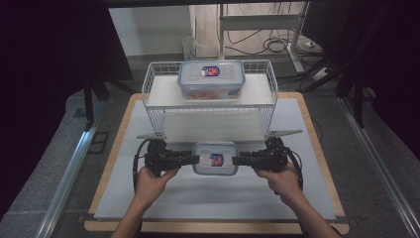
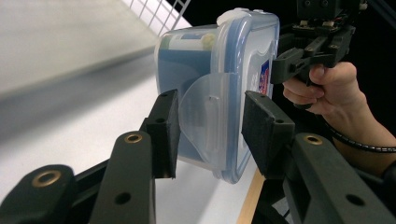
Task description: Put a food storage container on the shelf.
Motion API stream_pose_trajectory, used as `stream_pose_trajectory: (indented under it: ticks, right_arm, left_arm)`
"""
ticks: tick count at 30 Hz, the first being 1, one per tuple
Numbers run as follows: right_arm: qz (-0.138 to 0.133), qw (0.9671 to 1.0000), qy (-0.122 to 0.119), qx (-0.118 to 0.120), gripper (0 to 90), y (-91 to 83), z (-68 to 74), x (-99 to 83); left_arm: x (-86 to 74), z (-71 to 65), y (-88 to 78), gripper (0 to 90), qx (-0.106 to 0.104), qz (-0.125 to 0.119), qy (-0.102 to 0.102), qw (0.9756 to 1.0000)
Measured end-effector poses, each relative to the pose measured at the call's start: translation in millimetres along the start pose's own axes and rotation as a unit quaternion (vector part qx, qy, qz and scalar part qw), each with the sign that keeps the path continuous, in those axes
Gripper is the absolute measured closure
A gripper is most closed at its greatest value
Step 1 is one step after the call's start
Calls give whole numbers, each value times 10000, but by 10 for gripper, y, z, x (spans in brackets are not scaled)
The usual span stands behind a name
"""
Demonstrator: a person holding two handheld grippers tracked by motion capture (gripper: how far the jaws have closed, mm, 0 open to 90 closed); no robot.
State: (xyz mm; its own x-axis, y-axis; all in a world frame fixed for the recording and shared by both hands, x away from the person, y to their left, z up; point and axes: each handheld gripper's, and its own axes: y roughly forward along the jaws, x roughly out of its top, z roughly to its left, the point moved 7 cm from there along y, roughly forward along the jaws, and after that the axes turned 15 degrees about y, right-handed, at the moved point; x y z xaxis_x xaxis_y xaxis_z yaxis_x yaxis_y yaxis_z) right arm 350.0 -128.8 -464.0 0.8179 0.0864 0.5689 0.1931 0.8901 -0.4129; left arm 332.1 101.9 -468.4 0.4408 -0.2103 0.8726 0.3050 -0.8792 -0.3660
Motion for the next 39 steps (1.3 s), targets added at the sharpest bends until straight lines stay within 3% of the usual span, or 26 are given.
stream_pose_trajectory:
  ticks: [16, 39]
  right_arm:
    - [-236, 9995, -202, 35, 584, -80, 254, 557]
    - [-686, 9968, -402, 11, 579, -267, 613, 1494]
  left_arm:
    - [576, 94, -186, 572, 225, -238, 214, 9992]
    - [1528, 288, -385, 572, 406, -596, 306, 9969]
